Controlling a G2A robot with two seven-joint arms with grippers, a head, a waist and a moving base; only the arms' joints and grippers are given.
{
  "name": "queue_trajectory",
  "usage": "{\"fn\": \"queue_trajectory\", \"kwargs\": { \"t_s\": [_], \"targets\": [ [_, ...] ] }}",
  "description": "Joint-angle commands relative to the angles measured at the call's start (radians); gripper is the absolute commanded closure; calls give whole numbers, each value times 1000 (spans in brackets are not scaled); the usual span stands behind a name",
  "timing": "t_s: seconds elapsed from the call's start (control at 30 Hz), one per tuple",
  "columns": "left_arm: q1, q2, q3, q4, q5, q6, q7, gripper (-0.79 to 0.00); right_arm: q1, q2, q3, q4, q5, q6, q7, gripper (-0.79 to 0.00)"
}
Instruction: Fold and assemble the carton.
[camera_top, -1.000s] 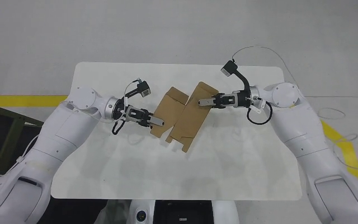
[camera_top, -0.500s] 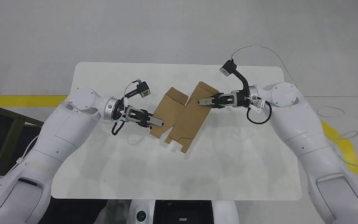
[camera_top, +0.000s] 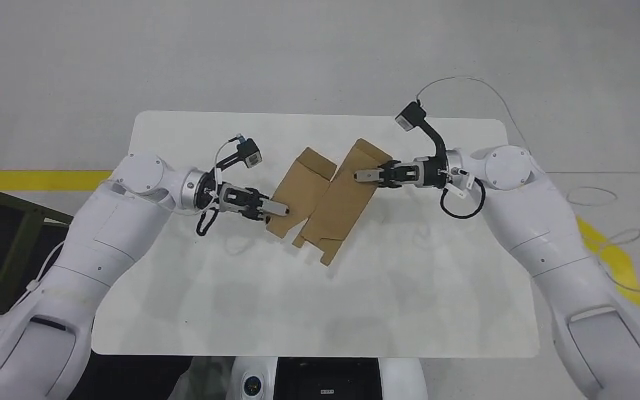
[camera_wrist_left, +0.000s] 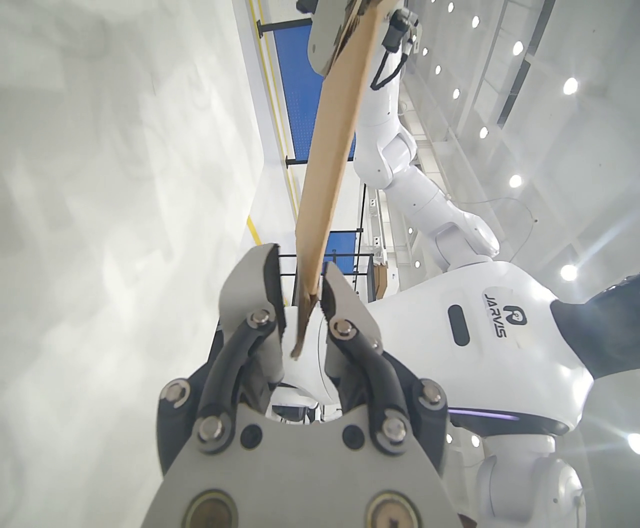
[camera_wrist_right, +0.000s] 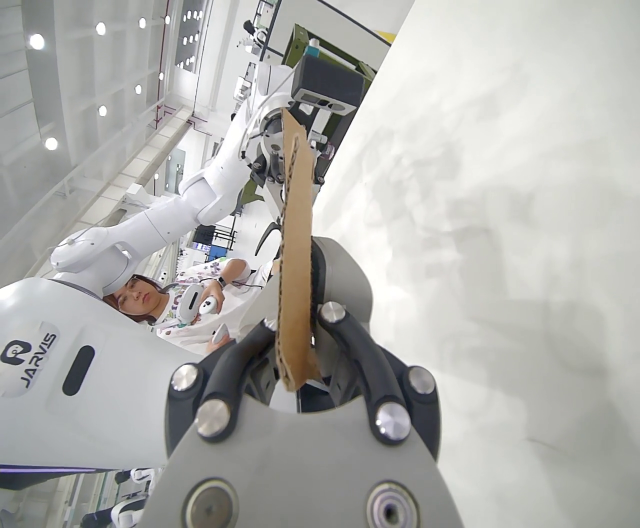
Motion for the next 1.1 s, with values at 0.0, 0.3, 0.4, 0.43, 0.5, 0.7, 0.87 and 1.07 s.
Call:
{"fn": "queue_trajectory", "kwargs": {
  "t_s": [0.0,0.3,0.4,0.43,0.5,0.7,0.87,1.07],
  "targets": [
    [-11,-2,-12,21,-1,-16,16,-785,1,-1,5,13,13,-14,-14,0],
    [-31,-19,-49,123,36,-190,191,-785,-3,-27,-2,10,-50,21,-254,0],
    [-35,-29,-50,152,27,-211,213,-785,-6,-36,-11,-15,-104,54,-337,0],
    [-39,-33,-51,160,26,-218,226,-785,-8,-39,-13,-28,-116,62,-367,0],
    [-43,-40,-53,172,29,-237,263,-785,-8,-44,-19,-45,-160,86,-426,0],
    [-40,-55,-67,183,19,-242,334,-785,-15,-60,-28,-61,-217,126,-525,0],
    [-32,-62,-87,184,-23,-212,345,-785,-20,-68,-25,-59,-244,134,-556,0],
    [-28,-60,-115,182,-59,-165,239,-785,-28,-73,-14,-46,-288,140,-585,0]
  ]
}}
